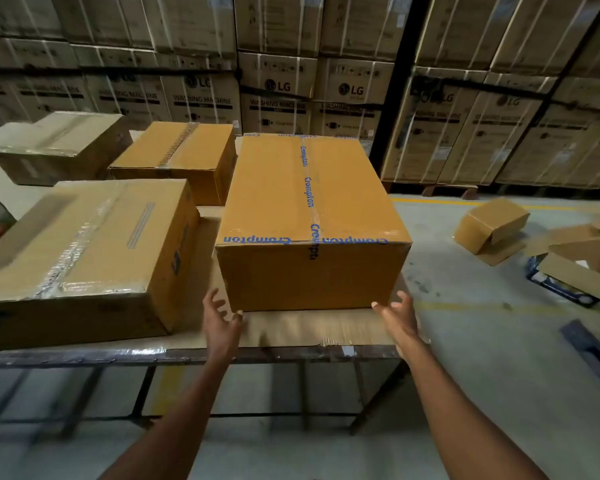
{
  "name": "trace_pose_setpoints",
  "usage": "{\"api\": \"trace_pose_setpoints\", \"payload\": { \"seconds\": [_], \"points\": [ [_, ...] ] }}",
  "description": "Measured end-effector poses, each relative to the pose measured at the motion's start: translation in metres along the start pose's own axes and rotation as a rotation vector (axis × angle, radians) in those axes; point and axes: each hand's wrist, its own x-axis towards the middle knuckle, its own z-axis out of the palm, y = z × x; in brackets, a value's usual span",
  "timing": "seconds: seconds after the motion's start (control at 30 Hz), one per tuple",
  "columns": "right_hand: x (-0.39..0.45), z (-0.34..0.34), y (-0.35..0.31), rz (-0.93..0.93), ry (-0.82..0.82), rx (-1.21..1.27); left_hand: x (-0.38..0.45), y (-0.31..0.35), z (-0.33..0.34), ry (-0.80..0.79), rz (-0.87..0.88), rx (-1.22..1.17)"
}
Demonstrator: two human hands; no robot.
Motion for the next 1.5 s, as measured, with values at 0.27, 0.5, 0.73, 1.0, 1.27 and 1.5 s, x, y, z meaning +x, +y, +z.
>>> {"api": "trace_pose_setpoints", "payload": {
  "seconds": [0.27, 0.5, 0.73, 1.0, 1.27, 1.5],
  "points": [
    [0.032, 0.012, 0.007, 0.148, -0.171, 0.060, 0.031, -0.025, 0.004, -0.321, -0.296, -0.037],
    [0.057, 0.019, 0.018, 0.193, -0.176, 0.064, 0.055, -0.027, 0.022, -0.328, -0.335, 0.006],
    [0.065, 0.013, 0.015, 0.189, -0.189, 0.387, 0.053, -0.024, 0.018, -0.268, -0.361, -0.322],
    [0.039, 0.014, -0.010, -0.119, -0.068, 0.295, 0.032, 0.020, 0.019, -0.220, -0.171, -0.566],
    [0.045, -0.009, -0.087, -0.475, 0.054, 0.195, 0.048, 0.091, 0.007, -0.144, 0.179, -0.565],
    [0.030, -0.040, -0.165, -0.719, 0.173, 0.138, 0.068, 0.163, -0.023, 0.020, 0.424, -0.276]
  ]
}}
